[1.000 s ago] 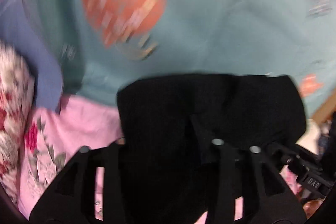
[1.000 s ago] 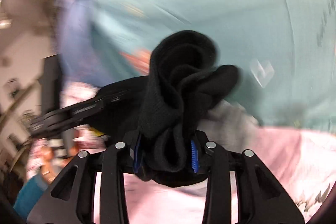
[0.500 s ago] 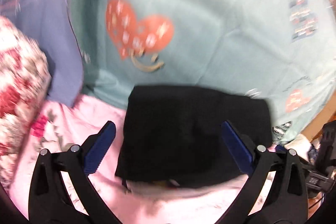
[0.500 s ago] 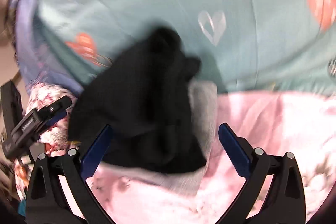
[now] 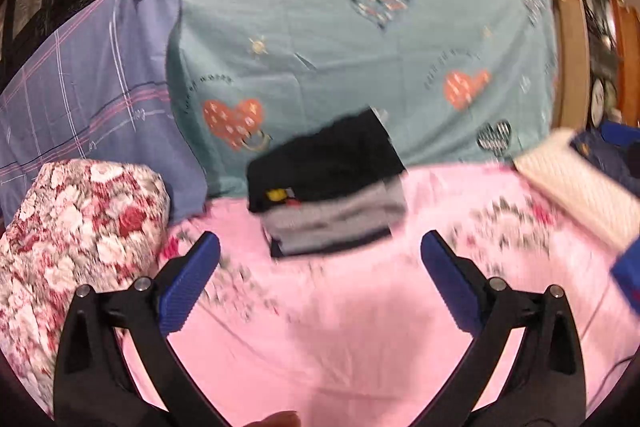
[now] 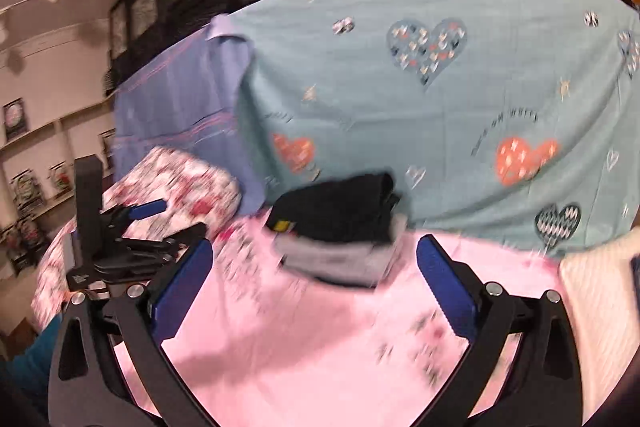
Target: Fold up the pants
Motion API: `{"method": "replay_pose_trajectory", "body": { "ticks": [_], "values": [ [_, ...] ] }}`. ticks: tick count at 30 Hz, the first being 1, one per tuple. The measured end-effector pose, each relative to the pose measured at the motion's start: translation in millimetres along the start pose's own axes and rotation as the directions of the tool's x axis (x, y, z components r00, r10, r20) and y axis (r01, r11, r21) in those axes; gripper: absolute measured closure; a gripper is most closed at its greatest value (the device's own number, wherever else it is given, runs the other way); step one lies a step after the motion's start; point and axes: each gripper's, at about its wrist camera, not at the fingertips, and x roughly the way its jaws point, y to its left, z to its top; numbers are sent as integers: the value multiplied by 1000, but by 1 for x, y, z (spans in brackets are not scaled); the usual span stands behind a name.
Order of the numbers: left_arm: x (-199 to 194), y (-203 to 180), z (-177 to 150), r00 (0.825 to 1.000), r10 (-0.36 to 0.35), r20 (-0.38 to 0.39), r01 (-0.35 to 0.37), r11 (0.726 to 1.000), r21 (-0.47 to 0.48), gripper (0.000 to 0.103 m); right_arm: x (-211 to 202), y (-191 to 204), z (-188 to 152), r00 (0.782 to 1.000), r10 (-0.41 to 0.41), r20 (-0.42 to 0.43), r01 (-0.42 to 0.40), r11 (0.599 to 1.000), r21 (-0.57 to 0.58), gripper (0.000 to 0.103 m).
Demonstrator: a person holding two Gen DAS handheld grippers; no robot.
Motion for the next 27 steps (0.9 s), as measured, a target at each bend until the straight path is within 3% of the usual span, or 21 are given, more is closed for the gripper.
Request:
{"method": "replay_pose_trajectory", "body": {
  "ticks": [3, 8, 11, 14, 19, 27],
  "values": [
    [4, -28, -40, 1000, -7, -10, 8, 999, 34, 2, -2, 9, -72, 996, -79, 42, 80, 997, -17, 1],
    [38, -50, -74, 995, -41, -89, 38, 998, -43, 2, 29, -5, -157, 974, -222, 32, 218, 972, 92, 1],
    [57, -49, -87, 994, 11, -106, -15, 999, -34, 2, 46, -13, -173, 973, -228, -37, 231, 965, 120, 1],
    [64, -46, -99, 991, 97, -95, -97, 995, 3, 2, 49, -12, -180, 965, -263, -19, 264, 962, 67, 1],
    [79, -40, -108, 982, 85, -167, -89, 996, -15, 2, 67, -13, -198, 965, -243, -100, 251, 964, 82, 1],
    [82, -40, -111, 979, 88, -182, -92, 996, -13, 2, 79, 2, -209, 954, -265, -143, 265, 964, -13, 1]
  ]
}}
